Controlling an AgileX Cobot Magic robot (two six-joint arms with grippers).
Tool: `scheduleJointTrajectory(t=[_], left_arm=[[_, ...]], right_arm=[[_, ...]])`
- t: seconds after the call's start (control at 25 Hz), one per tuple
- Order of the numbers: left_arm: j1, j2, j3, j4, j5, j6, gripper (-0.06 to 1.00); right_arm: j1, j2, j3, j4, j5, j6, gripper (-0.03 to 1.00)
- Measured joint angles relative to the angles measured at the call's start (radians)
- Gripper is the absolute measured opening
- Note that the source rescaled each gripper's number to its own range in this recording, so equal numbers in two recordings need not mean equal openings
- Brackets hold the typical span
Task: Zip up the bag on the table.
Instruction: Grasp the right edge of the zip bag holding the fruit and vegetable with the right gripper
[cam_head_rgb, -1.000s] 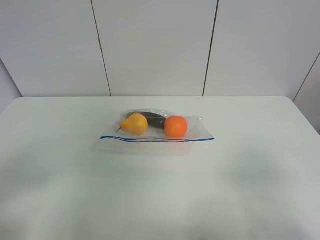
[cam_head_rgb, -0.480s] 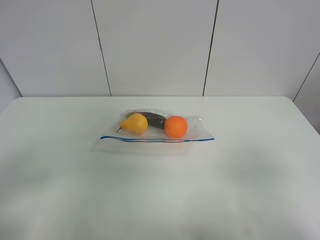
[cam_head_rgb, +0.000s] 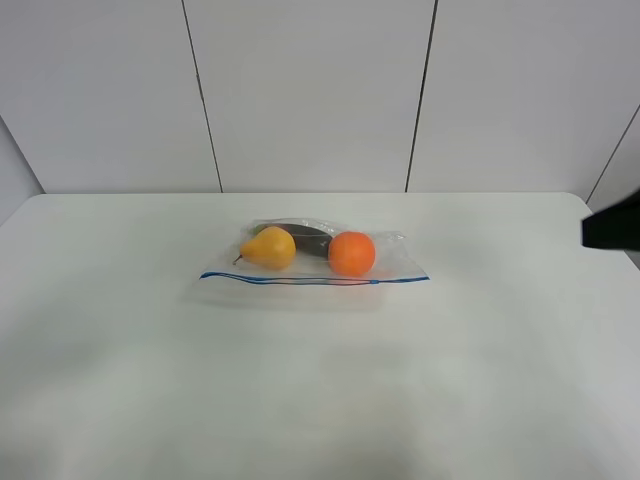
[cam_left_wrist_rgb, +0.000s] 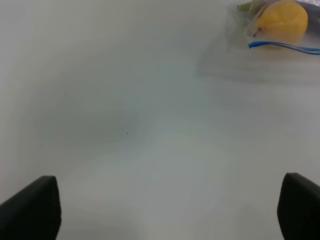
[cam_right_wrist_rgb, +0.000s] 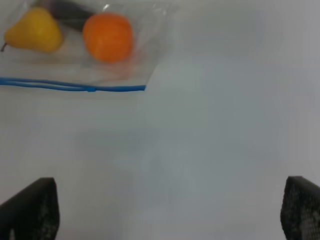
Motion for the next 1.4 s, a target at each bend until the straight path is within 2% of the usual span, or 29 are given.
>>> scheduleJointTrajectory(t=[0.24,0.44,0.68,0.96,1.12,1.24,1.4], left_arm=[[0.0,0.0,0.0,0.0,0.0,0.0,1.0],[0.0,0.0,0.0,0.0,0.0,0.0,1.0],[0.0,0.0,0.0,0.0,0.0,0.0,1.0],[0.0,0.0,0.0,0.0,0.0,0.0,1.0],[0.0,0.0,0.0,0.0,0.0,0.0,1.0],[0.0,0.0,0.0,0.0,0.0,0.0,1.0],[0.0,0.0,0.0,0.0,0.0,0.0,1.0]], right_arm=[[0.0,0.423,-0.164,0.105,-0.002,-0.013,0.95],[0.0,0.693,-0.262,0.224,0.017,-0.077,0.94],[0.0,0.937,-0.283,0.409,0.051,-0.173,0.94],[0.0,1.127,-0.283,0.652,0.07,-0.293,0.88],[0.0,1.18,-0.283,0.775,0.054,-0.325,0.83],[0.0,1.185,-0.285,0.805,0.032,-0.33,0.76],[0.0,1.185,-0.286,0.808,0.032,-0.33,0.58]])
